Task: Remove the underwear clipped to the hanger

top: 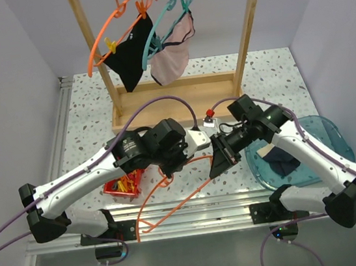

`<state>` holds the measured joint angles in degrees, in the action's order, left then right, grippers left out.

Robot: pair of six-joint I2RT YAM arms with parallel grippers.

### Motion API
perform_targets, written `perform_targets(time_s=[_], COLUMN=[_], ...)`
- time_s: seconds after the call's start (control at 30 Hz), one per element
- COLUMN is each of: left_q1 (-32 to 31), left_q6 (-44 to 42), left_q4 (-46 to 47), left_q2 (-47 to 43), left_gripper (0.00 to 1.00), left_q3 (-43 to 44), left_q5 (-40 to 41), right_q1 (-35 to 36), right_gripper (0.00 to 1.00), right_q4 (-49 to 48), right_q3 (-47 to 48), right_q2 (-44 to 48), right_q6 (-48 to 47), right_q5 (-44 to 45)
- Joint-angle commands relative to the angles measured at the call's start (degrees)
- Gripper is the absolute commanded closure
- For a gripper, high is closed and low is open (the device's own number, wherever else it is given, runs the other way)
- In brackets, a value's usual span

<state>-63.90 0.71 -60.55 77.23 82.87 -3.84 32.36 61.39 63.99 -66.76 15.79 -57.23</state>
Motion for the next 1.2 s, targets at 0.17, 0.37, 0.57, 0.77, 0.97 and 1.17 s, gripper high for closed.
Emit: perform_targets(time_s=[0.17, 0.37, 0.57, 0.77, 0.97, 1.17], left_q1=[-0.26, -0.17, 1.92, 7.99, 8.7, 8.7], left_q6=[2.18, 7.53, 17.21, 24.76, 27.5, 27.5], left_q4=[0.7, -0.27, -3.16, 1.83, 18.26, 24.61], left_q2=[-0.77, 0.81, 2.4, -3.13, -17.27, -23.79], left_gripper=[0.67, 0.2, 0.0, 0.0, 0.0, 0.0], left_q3=[2.47, 4.58, 15.37, 22.34, 10.13, 4.32], left_q5=[12.75, 32.08, 51.63, 51.22, 47.88, 45.94], right_q1=[0.51, 0.42, 0.42, 0.34, 0.34, 0.42], right_gripper=[1.0, 1.0, 1.0, 1.0, 1.0, 1.0], right_q4=[2.16, -1.87, -2.41, 1.71, 1.12, -8.98], right_q3=[3.34, 1.5, 1.4, 6.23, 12.65, 14.49], right_q2=[-0.92, 2.33, 5.76, 10.86, 18.41, 24.49], right_q6=[-1.29, 2.48, 4.95, 5.48, 7.68, 4.52], right_q5=[1.68, 2.83, 9.23, 30.14, 57.87, 76.81])
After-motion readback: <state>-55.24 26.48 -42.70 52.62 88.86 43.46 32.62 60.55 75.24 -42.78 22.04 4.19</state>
